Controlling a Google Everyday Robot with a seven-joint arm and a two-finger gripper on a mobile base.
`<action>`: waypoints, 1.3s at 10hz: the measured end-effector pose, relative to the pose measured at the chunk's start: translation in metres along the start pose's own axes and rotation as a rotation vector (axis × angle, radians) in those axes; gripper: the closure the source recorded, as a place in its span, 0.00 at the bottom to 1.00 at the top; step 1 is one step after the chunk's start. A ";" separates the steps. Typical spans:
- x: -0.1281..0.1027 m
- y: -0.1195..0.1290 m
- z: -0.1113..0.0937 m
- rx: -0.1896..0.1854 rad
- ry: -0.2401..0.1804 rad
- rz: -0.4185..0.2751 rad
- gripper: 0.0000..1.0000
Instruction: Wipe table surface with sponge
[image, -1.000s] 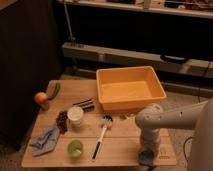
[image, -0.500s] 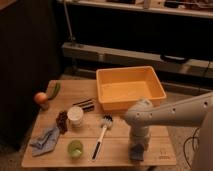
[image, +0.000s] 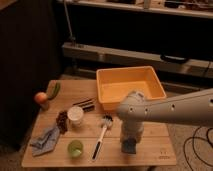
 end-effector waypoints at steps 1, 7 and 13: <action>-0.007 0.005 0.002 -0.003 0.004 -0.003 0.86; -0.075 -0.050 0.022 -0.054 0.093 0.082 0.86; -0.088 -0.098 0.031 -0.095 0.132 0.155 0.86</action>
